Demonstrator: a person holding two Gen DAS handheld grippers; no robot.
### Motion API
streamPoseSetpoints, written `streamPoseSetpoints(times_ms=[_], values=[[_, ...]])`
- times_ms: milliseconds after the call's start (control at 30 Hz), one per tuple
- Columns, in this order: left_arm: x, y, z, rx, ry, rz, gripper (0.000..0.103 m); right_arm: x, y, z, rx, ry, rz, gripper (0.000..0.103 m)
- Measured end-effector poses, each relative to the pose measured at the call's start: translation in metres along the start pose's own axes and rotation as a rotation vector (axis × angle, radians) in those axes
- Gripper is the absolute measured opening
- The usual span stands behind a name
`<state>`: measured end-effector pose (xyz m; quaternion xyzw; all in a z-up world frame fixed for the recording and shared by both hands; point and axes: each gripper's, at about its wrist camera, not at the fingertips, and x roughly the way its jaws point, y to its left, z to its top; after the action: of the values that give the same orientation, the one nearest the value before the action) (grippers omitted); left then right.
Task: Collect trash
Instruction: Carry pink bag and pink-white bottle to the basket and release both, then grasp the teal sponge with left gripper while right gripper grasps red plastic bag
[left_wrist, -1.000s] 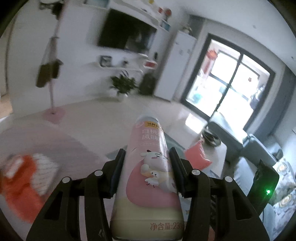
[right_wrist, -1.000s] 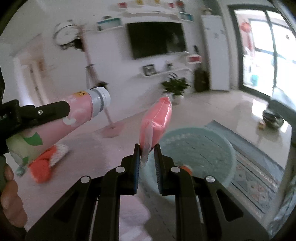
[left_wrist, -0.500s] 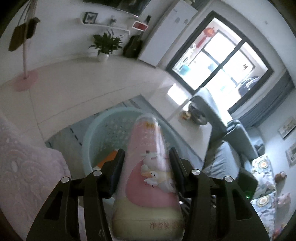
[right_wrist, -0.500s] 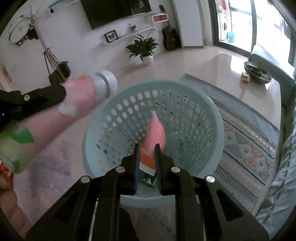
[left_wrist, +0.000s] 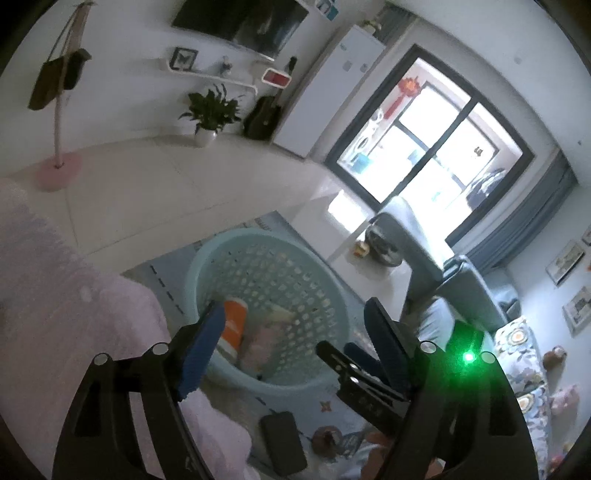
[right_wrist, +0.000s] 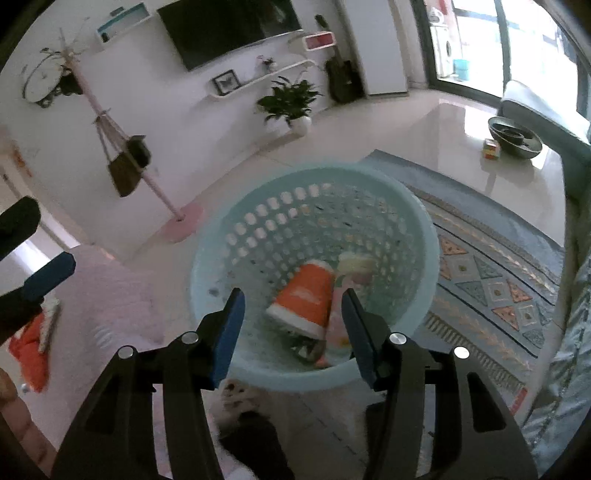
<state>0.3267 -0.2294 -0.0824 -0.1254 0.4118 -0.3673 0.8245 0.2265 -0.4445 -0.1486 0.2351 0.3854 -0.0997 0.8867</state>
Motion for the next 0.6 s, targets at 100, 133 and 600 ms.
streamPoseSetpoints(times_ms=[100, 133, 600], values=[[-0.029, -0.004, -0.008, 0.004, -0.043, -0.005, 0.076, -0.014, 0.014, -0.004, -0.028, -0.014, 0.015, 0.051], [-0.037, -0.007, -0.009, 0.006, -0.054, -0.003, 0.076, -0.019, 0.019, -0.005, -0.035, -0.017, 0.024, 0.051], [-0.203, -0.003, -0.064, -0.028, -0.357, 0.217, 0.081, -0.097, 0.133, -0.031, -0.252, -0.154, 0.165, 0.078]])
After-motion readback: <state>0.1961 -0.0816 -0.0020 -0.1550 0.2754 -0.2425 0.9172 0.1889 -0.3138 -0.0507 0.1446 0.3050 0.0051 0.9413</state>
